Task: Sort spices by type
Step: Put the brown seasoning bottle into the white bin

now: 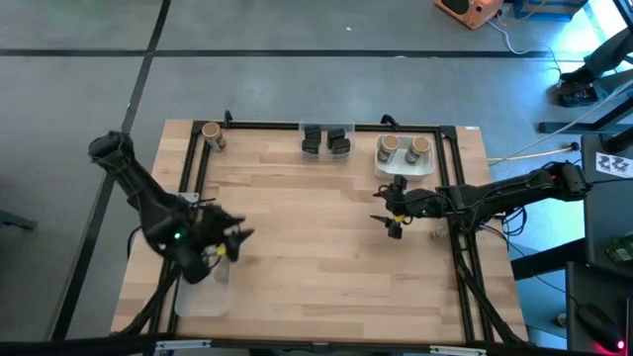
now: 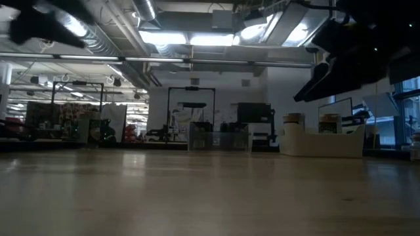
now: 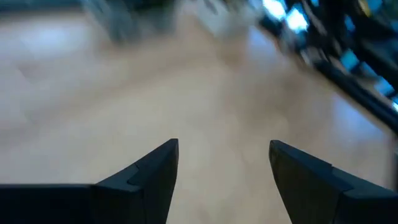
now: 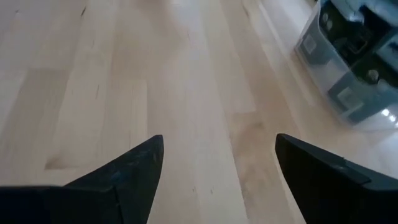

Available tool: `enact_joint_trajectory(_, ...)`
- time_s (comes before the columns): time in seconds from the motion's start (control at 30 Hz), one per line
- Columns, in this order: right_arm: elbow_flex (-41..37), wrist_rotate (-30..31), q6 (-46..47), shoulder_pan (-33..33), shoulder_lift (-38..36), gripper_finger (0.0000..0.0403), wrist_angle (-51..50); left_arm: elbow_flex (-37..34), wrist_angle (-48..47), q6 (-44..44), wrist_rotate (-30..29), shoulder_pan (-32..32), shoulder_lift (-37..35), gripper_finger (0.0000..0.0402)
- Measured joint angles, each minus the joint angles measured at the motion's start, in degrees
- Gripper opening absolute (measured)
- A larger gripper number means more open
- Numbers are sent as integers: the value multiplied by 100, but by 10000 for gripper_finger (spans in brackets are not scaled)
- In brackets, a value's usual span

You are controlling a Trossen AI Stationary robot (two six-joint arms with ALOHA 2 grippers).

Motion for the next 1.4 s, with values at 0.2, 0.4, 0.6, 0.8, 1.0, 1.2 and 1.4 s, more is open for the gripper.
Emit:
enact_joint_trajectory(0.2, 0, 6, -515, -1, 0, 308, 234, 0, 670, 2051, -725, 1362, 2, 237)
enact_joint_trajectory(0.4, 0, 9, -855, -2, 0, 308, 585, 41, 1132, 3841, -227, 2988, -76, 278)
enact_joint_trajectory(0.6, 0, 107, -1133, -1, 0, 308, 670, 549, 1085, 5775, 1350, 5119, -155, 324)
enact_joint_trajectory(0.8, 0, 529, -1301, -2, 0, 308, 648, 1123, 717, 7174, 2075, 7340, -88, 330)
enact_joint_trajectory(1.0, 0, 765, -1390, -2, 0, 308, 626, 1222, 404, 7612, 2094, 8657, 151, 327)
enact_joint_trajectory(1.2, 0, 796, -1557, -50, 0, 308, 636, 1224, 236, 7793, 2125, 9165, 700, 327)
enact_joint_trajectory(1.4, 0, 685, -1560, -394, 0, 308, 605, 1357, -407, 7726, 2129, 9607, 1443, 327)
